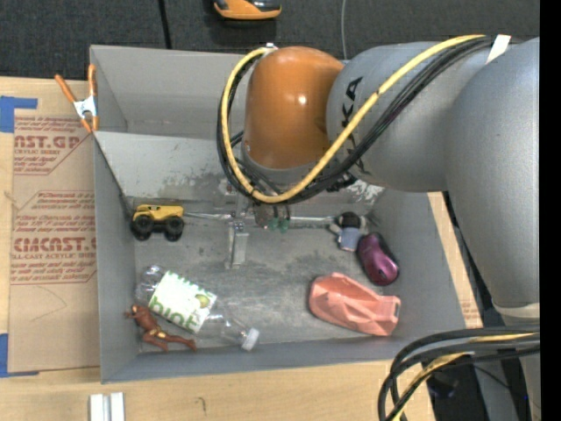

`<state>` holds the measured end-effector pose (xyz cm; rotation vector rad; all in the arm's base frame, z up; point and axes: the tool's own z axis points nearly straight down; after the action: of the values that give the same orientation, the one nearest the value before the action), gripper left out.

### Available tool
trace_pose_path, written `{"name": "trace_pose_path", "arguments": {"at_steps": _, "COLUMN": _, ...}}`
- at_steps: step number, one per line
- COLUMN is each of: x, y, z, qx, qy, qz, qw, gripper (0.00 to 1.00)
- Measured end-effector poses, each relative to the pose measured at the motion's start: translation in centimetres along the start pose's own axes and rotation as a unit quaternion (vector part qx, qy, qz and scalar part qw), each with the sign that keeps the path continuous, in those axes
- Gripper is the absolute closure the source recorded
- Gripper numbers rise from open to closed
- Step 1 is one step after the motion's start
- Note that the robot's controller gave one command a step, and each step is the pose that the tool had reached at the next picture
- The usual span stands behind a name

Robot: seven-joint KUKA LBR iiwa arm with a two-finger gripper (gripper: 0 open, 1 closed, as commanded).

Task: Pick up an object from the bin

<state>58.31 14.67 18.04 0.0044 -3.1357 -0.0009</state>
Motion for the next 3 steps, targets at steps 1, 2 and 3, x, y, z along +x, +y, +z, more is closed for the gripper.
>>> {"name": "trace_pose_path", "arguments": {"at_steps": 1, "x": -0.2, "y": -0.1, "z": -0.5, "qx": -0.001, "qy": -0.0037, "qz": 0.001, "qw": 1.0000, "gripper": 0.00}}
{"name": "trace_pose_path", "arguments": {"at_steps": 2, "x": 2.9, "y": 2.4, "z": 5.5, "qx": 0.000, "qy": -0.0056, "qz": -0.035, "qw": 0.9994, "gripper": 0.00}}
{"name": "trace_pose_path", "arguments": {"at_steps": 3, "x": 4.8, "y": 4.5, "z": 6.2, "qx": 0.001, "qy": -0.0032, "qz": -0.080, "qw": 0.9968, "gripper": 0.00}}
